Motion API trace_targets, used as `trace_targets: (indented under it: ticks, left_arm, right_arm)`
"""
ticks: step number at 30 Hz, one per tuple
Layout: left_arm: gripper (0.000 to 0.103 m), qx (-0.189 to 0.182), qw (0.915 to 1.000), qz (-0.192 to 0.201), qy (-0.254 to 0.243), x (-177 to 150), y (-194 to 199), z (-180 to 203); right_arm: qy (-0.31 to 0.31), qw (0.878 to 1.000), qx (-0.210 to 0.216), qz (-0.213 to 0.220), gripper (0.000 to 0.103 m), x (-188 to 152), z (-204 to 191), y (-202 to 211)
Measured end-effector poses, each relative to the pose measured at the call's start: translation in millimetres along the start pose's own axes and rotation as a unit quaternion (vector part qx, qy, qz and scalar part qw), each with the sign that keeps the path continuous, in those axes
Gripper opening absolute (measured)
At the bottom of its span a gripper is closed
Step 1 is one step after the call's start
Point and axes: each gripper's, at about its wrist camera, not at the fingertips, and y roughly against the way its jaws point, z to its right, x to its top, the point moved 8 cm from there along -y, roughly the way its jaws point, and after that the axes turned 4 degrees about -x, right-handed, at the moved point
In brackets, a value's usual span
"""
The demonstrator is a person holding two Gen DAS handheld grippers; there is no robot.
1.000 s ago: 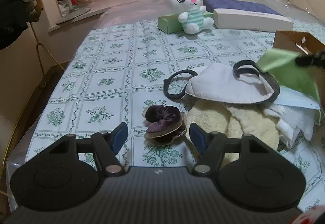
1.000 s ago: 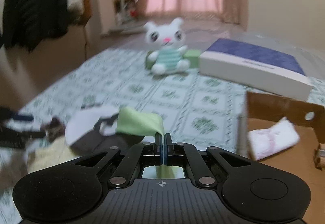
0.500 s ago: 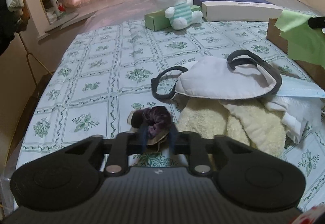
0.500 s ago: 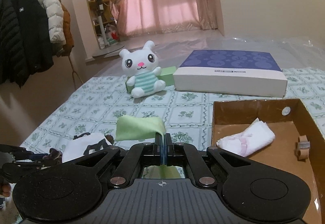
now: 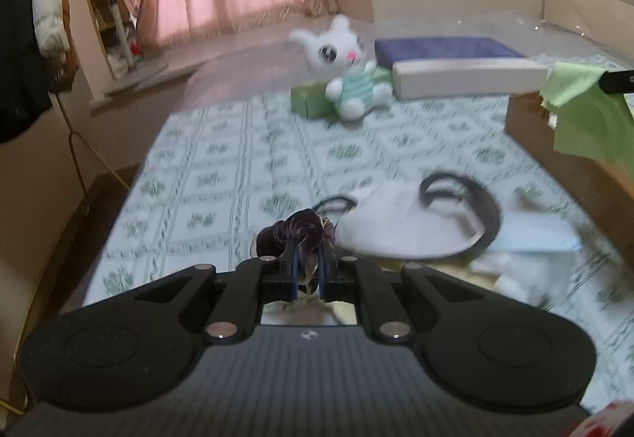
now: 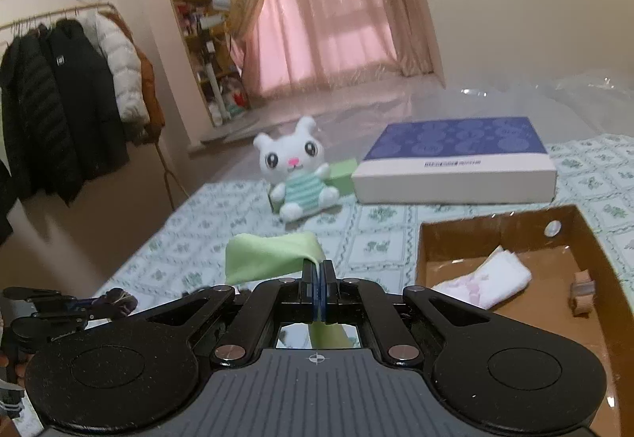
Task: Organize soft objects
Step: 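Carry the green cloth and scrunchie into the cardboard box and release both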
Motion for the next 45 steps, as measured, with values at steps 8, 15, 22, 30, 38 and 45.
trace_targets:
  ticks: [8, 15, 22, 30, 38, 45]
  left_arm:
    - [0.009, -0.025, 0.9983, 0.050, -0.016, 46.6, 40.4, 44.4]
    - [0.009, -0.093, 0.9916, 0.081, -0.039, 87.6, 50.8, 123.4]
    - [0.009, -0.168, 0.9814, 0.071, -0.061, 106.1, 34.9, 216.9]
    - [0.009, -0.214, 0.9730, 0.036, -0.077, 109.0, 3.9, 300.0]
    - [0.009, -0.229, 0.9710, 0.009, -0.070, 116.5, -25.1, 334.5]
    - [0.013, -0.232, 0.9708, -0.001, -0.060, 125.1, -43.6, 347.4]
  right_arm:
    - [-0.019, 0.999, -0.023, 0.029, 0.001, 18.4, 27.5, 49.9]
    - [-0.042, 0.996, -0.067, 0.046, 0.001, 23.6, 72.0, 86.2]
    - [-0.075, 0.991, -0.107, 0.041, 0.002, 14.6, 118.2, 101.8]
    - [-0.108, 0.986, -0.126, 0.026, 0.002, 1.7, 150.6, 93.3]
    - [-0.129, 0.983, -0.131, 0.017, 0.002, -5.6, 169.4, 78.9]
    - [-0.140, 0.981, -0.135, 0.016, 0.002, -5.2, 182.1, 70.8]
